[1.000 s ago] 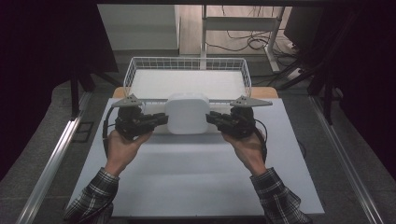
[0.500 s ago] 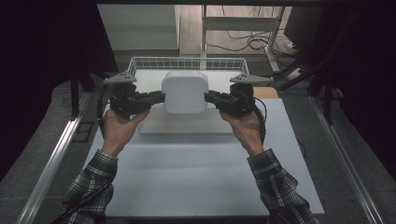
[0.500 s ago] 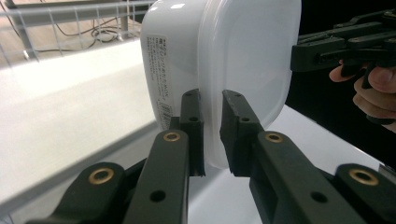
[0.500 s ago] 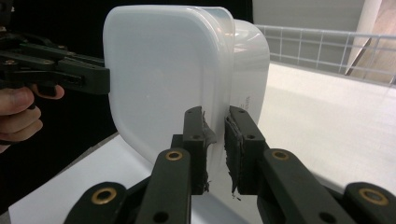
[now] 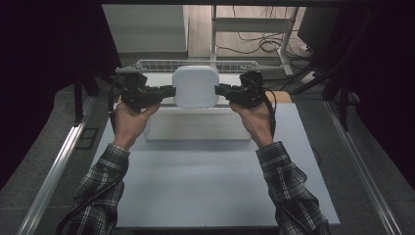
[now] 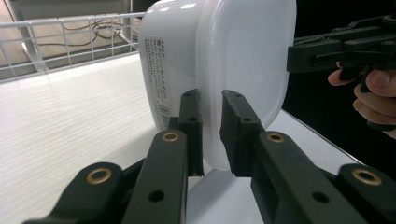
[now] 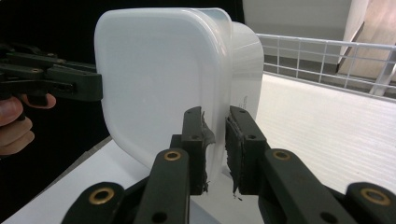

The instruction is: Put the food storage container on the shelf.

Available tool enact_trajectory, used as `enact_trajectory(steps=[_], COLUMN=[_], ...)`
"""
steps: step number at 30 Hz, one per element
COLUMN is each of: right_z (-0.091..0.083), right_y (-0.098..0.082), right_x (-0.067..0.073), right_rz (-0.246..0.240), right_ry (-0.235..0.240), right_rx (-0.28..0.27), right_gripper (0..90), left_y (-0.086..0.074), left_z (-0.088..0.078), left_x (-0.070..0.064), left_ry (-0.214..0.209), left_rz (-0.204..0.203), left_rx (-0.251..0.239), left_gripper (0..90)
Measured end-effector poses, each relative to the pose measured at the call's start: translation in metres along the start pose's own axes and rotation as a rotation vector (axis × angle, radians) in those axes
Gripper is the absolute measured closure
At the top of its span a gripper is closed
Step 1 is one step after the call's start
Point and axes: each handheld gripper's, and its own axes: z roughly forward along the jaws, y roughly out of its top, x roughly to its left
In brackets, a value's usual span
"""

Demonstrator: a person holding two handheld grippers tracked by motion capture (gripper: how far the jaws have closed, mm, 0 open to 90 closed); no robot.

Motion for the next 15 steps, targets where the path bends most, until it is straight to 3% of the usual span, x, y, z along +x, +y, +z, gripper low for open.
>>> enact_trajectory(steps=[10, 15], right_z=[0.011, 0.015], right_y=[0.002, 0.006], right_x=[-0.007, -0.009], right_rz=[0.018, 0.032], right_ry=[-0.009, -0.019], right_rx=[0.028, 0.019], right_gripper=[76.1, 70.1], left_y=[0.002, 0.004], left_z=[0.009, 0.013], left_x=[0.007, 0.008], left_ry=[0.001, -0.006], left_rz=[-0.022, -0.030], left_rx=[0.009, -0.001], left_gripper=[72.7, 68.1])
